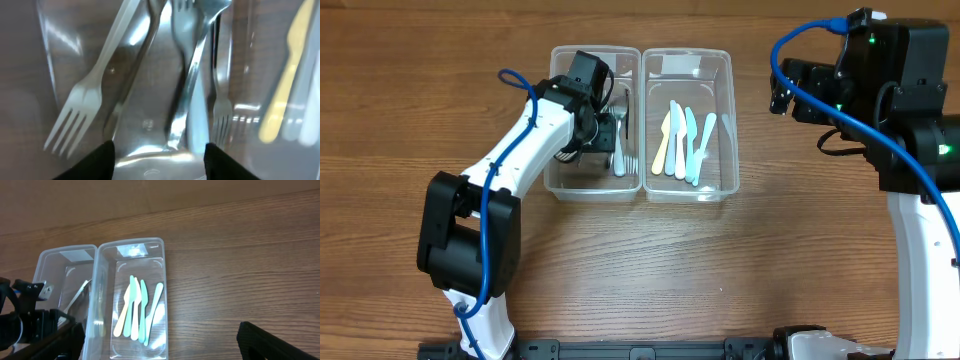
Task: Pack container
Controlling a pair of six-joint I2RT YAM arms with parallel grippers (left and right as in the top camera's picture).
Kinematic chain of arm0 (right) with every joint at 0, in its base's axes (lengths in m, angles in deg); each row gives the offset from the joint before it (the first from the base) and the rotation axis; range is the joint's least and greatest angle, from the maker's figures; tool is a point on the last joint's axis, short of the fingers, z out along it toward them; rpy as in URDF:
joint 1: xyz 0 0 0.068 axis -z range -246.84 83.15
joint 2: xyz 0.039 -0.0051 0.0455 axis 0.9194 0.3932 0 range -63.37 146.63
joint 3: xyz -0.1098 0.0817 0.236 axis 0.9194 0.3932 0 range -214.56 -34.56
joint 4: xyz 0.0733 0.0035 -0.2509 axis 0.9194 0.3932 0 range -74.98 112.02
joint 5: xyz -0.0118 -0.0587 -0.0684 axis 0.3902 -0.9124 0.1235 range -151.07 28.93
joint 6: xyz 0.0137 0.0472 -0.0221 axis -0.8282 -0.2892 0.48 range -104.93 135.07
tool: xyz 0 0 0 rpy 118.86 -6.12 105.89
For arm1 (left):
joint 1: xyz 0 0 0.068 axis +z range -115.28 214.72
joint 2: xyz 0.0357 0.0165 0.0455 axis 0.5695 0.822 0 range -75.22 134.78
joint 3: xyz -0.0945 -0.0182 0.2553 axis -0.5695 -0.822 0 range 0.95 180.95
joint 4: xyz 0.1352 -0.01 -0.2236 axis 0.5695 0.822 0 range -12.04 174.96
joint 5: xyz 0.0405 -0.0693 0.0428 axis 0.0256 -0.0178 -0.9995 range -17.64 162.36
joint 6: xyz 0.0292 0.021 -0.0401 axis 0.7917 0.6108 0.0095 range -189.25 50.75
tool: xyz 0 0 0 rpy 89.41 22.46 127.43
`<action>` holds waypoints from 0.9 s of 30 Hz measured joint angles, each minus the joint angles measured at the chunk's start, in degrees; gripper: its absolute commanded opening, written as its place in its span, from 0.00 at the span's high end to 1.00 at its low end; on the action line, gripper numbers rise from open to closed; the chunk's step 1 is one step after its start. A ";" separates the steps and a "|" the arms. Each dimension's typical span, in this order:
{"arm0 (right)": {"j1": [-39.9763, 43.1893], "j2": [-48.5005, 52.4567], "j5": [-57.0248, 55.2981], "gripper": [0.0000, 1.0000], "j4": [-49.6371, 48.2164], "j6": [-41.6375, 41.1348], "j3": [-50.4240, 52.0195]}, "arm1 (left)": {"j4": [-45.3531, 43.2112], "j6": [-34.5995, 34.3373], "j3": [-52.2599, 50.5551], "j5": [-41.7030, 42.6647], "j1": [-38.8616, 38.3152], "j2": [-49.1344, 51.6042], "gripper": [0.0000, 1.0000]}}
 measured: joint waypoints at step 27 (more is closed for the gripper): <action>0.02 0.00 -0.17 0.00 0.02 -0.02 0.00 | 47.60 2.80 40.24 -10.10 19.43 -14.60 0.00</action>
